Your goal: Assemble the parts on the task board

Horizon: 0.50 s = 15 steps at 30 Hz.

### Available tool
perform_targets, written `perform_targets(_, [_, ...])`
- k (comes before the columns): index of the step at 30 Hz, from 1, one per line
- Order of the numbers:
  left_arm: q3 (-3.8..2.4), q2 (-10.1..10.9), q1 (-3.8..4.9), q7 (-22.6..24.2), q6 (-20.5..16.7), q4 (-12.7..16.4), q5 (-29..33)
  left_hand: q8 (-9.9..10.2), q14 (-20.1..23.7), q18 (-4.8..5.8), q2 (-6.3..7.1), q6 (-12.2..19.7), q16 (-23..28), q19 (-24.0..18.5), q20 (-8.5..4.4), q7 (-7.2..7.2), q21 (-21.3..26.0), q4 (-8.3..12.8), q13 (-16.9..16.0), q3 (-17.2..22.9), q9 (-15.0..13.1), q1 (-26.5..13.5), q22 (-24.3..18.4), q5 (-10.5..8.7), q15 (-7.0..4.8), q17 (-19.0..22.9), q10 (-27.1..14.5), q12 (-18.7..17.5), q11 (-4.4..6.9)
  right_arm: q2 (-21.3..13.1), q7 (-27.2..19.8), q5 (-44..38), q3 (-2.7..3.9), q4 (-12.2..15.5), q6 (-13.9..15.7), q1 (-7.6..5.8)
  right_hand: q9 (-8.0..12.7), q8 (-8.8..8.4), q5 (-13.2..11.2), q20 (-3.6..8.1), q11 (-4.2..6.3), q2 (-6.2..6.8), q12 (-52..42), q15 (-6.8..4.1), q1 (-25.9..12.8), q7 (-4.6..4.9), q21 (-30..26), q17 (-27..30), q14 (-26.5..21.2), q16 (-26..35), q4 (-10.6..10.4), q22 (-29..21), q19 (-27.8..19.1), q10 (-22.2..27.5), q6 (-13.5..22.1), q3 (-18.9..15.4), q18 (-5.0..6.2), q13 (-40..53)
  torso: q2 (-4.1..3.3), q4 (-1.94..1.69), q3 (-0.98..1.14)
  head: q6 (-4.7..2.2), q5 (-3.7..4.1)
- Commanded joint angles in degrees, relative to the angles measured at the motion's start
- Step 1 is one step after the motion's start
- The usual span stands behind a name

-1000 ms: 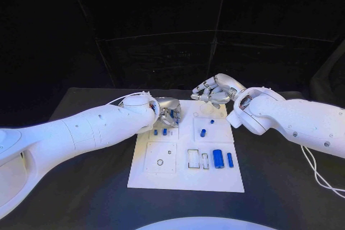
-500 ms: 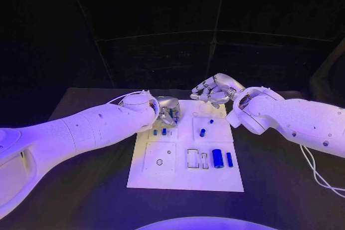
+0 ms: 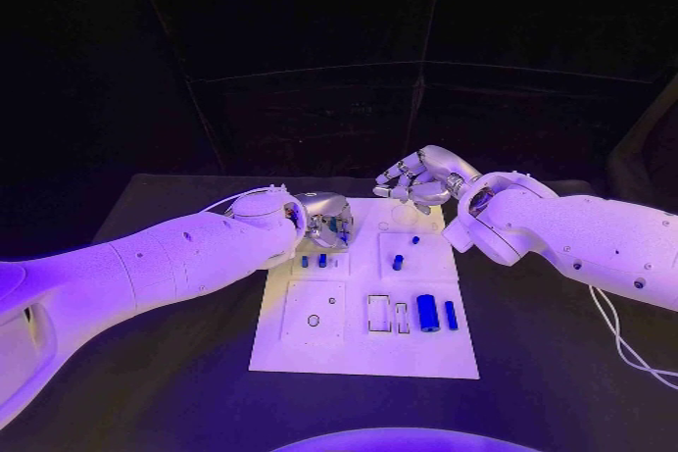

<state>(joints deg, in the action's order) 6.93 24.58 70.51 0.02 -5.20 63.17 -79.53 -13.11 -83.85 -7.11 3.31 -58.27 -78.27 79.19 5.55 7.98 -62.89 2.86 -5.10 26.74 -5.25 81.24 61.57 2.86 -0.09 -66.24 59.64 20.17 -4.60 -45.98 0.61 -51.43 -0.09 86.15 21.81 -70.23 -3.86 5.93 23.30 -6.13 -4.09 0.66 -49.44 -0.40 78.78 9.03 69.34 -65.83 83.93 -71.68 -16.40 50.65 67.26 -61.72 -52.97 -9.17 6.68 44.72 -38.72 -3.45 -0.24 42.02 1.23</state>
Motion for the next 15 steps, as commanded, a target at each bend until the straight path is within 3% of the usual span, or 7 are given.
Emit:
perform_targets(1, [-0.12, 0.75, 0.12, 2.61, -4.55, 1.20, 1.24, 0.42, -0.18, 0.61, -0.07, -0.55, -0.33, 0.29, -0.07, 0.10, -0.37, 0.07, 0.11, 0.44, 0.11, -0.66, 0.07, 0.04, -0.17, -0.02, 0.63, -0.49, 0.13, -0.06, -0.58, 0.13, 0.03, 0.13, 0.21, -0.10, -0.09, 0.36, 0.19, 0.09, -0.05, -0.54, 0.20, 0.17, -0.12, 0.09, -0.29, 0.03, -0.06, 0.23, 0.09, -0.02, -0.33, 0.25, 0.47, -0.40, 1.11, 0.02, -0.01, -0.09, -0.02, -0.11, -0.06])
perform_targets(8, [-0.49, 2.81, 0.12, 2.71, -6.46, 3.65, 1.98, 0.49, -0.22, 0.61, 0.02, -0.70, -0.38, 0.29, -0.09, 0.10, -0.37, 0.11, 0.21, 0.61, 0.15, -0.79, 0.09, 0.04, -0.19, -0.03, 0.86, -0.64, 0.15, -0.10, -0.67, 0.13, 0.03, 0.10, 0.30, -0.10, -0.09, 0.36, 0.19, 0.09, -0.05, -0.54, 0.20, 0.17, -0.12, 0.09, -0.29, 0.03, -0.06, 0.23, 0.09, -0.02, -0.33, 0.25, 0.47, -0.40, 1.11, 0.02, -0.03, -0.15, -0.08, -0.20, -0.17])
perform_targets(15, [-2.49, 5.74, 0.12, 2.54, -7.41, 6.77, 2.27, 0.59, -0.28, 0.63, 0.16, -0.84, -0.48, 0.34, -0.10, 0.11, -0.48, 0.20, 0.33, 0.79, 0.20, -0.90, 0.23, 0.04, -0.20, -0.14, 1.06, -0.85, 0.16, -0.14, -0.77, 0.13, 0.03, 0.02, 0.32, -0.09, -0.11, 0.45, 0.23, 0.09, -0.04, -0.66, -0.03, 0.17, -0.07, 0.07, -0.34, 0.04, -0.06, 0.25, 0.10, -0.04, -0.31, 0.12, 0.40, -0.44, 1.11, 0.18, -0.02, -0.09, -0.02, -0.38, -0.46])
